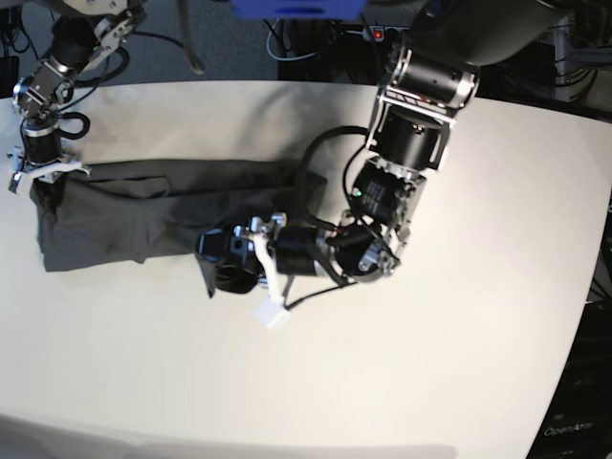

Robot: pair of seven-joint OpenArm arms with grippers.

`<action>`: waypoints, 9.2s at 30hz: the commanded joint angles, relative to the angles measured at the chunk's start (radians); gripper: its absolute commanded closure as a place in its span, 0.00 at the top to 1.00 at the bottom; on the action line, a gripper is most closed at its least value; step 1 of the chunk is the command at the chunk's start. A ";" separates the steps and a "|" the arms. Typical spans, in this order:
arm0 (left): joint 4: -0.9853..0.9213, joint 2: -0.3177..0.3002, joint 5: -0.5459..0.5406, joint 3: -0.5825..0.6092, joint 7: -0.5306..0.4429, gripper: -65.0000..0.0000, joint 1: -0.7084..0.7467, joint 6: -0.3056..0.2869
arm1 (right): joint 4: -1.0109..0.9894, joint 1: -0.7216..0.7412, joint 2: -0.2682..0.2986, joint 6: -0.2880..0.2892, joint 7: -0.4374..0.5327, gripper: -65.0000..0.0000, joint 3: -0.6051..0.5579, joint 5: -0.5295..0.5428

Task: Fold the T-shirt properly

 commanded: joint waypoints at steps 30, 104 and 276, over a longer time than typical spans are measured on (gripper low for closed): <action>0.022 -0.131 -0.317 -0.009 0.013 0.79 -0.022 -0.007 | -0.019 -0.014 -0.019 -0.001 -0.196 0.00 -0.008 -0.135; 0.219 -0.209 0.160 0.019 0.115 0.03 -0.091 0.243 | -0.022 -0.019 -0.020 -0.001 -0.135 0.00 -0.006 -0.129; 0.334 -0.062 0.658 0.172 0.338 0.03 -0.094 0.243 | -0.021 -0.045 -0.068 -0.001 -0.133 0.00 -0.008 -0.134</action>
